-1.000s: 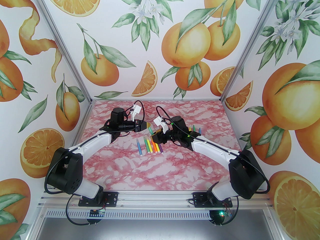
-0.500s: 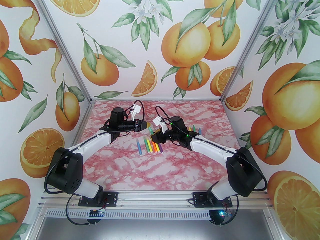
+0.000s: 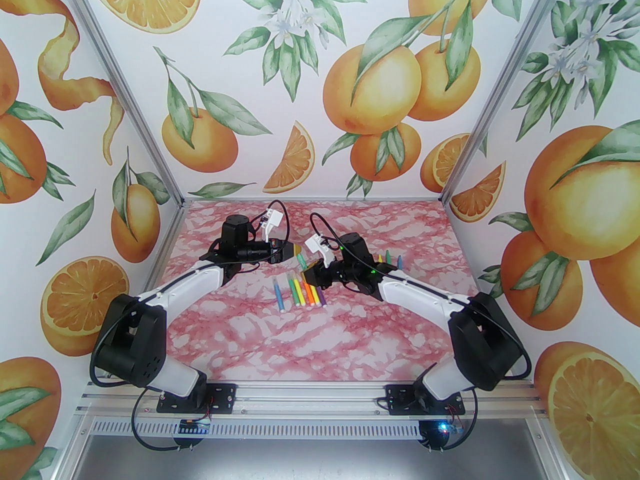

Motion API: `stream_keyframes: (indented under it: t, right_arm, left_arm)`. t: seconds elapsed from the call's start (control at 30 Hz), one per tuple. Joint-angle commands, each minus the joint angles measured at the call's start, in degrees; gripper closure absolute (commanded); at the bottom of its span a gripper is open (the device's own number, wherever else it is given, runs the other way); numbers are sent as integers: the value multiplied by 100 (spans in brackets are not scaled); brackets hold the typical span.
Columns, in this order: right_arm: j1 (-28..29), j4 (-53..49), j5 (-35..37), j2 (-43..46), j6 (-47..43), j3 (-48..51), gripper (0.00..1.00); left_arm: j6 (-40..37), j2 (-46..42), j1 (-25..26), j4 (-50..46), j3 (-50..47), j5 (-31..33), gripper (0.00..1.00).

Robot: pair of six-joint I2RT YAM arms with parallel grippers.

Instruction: Open the pen caps

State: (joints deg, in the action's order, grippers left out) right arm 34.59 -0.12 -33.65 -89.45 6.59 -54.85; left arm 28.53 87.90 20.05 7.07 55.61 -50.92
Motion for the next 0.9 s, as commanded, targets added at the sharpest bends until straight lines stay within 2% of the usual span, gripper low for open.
stream_keyframes:
  t: [0.0,0.17,0.27,0.57,0.87]
  right_arm:
    - [57,17,-150,-47,-61,-66,87]
    - [57,-40,-168,-12,-112,-9,93]
    - [56,-79,-219,32,-161,48,100]
    - [74,-326,-313,180,-368,196,100]
    - [101,-392,-353,226,-404,367,100]
  left_arm:
    - [-66,9,-18,49,193,139,100]
    - [132,15,-182,230,117,290,100]
    - [254,43,-300,259,121,325,100]
    - [504,289,-580,251,291,147,100]
    - [978,187,-833,542,166,521,100]
